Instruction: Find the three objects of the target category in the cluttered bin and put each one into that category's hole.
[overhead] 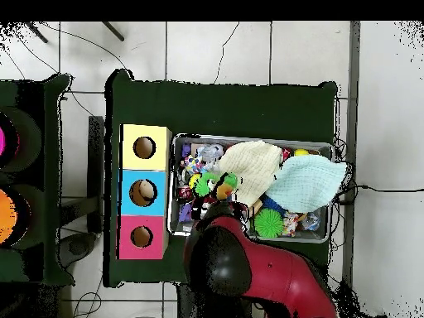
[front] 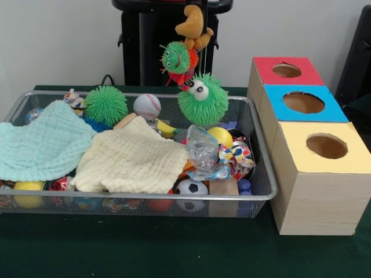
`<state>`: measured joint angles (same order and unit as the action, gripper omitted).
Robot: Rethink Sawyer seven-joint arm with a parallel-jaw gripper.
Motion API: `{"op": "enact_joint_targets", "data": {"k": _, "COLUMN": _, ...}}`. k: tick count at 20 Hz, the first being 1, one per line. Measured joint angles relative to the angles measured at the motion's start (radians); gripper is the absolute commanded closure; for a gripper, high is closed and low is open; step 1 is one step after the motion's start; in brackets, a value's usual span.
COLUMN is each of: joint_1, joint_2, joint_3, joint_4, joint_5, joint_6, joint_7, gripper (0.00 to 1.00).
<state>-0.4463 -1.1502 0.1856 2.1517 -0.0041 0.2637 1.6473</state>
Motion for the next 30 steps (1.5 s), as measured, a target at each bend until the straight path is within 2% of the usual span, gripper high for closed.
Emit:
{"op": "enact_joint_targets", "data": {"k": 8, "joint_1": -0.001, "joint_2": -0.005, "joint_3": 0.005, "joint_4": 0.001, "joint_5": 0.001, "joint_6": 0.002, "joint_7": 0.000, "gripper": 1.00}}
{"op": "enact_joint_targets", "data": {"k": 13, "joint_1": -0.009, "joint_2": 0.032, "joint_3": 0.009, "joint_4": 0.002, "joint_5": -0.001, "joint_6": -0.021, "joint_7": 0.000, "gripper": 1.00}}
{"op": "enact_joint_targets", "data": {"k": 17, "joint_1": -0.011, "joint_2": 0.021, "joint_3": 0.010, "joint_4": 0.001, "joint_5": 0.000, "joint_6": 0.007, "joint_7": 0.000, "gripper": 1.00}}
{"op": "enact_joint_targets", "data": {"k": 20, "joint_1": -0.024, "joint_2": 0.011, "joint_3": 0.015, "joint_4": 0.002, "joint_5": -0.001, "joint_6": 0.028, "joint_7": 0.000, "gripper": 1.00}}
{"op": "enact_joint_targets", "data": {"k": 25, "joint_1": -0.070, "joint_2": 0.050, "joint_3": 0.036, "joint_4": 0.002, "joint_5": -0.017, "joint_6": -0.018, "joint_7": 0.000, "gripper": 1.00}}
{"op": "enact_joint_targets", "data": {"k": 30, "joint_1": -0.072, "joint_2": 0.048, "joint_3": 0.036, "joint_4": -0.004, "joint_5": -0.024, "joint_6": 0.006, "joint_7": 0.000, "gripper": 1.00}}
